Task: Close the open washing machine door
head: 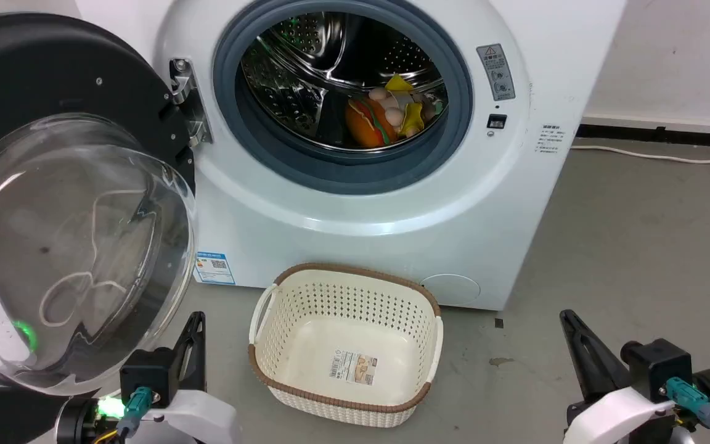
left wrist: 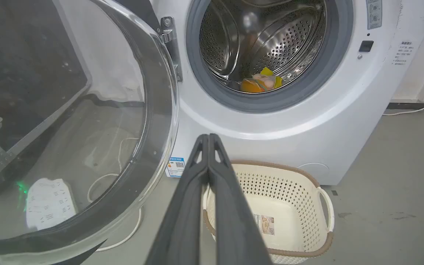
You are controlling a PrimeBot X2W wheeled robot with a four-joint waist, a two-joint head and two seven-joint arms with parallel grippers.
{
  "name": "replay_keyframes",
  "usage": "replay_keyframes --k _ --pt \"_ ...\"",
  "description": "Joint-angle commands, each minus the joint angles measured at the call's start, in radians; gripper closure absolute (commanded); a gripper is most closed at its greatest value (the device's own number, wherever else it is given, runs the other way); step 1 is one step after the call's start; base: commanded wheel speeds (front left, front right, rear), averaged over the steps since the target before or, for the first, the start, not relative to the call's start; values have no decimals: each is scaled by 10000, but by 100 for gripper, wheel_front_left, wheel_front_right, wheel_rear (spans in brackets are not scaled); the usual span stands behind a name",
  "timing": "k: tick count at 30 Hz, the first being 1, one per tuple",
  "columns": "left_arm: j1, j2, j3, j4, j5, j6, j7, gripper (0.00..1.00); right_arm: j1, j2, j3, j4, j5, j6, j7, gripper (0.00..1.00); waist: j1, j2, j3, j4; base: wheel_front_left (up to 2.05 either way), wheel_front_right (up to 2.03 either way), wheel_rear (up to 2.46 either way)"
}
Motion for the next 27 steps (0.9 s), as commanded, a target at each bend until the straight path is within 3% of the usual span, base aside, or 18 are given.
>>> replay_keyframes --k 1,18,19,27 --pt "-151 -1 5 -39 24 28 3 100 -139 43 -1 -51 -62 8 7 100 0 0 0 0 0 0 0" --pt "-151 -1 5 -39 24 28 3 100 -139 43 -1 -51 -62 8 7 100 0 0 0 0 0 0 0" --pt "-1 0 -4 -1 0 0 0 0 -1 0 -4 0 2 0 -2 0 0 0 0 0 0 0 0" --pt "1 0 -32 1 -9 -14 -83 0 3 0 -16 2 124 0 -83 0 0 0 -2 -4 0 0 0"
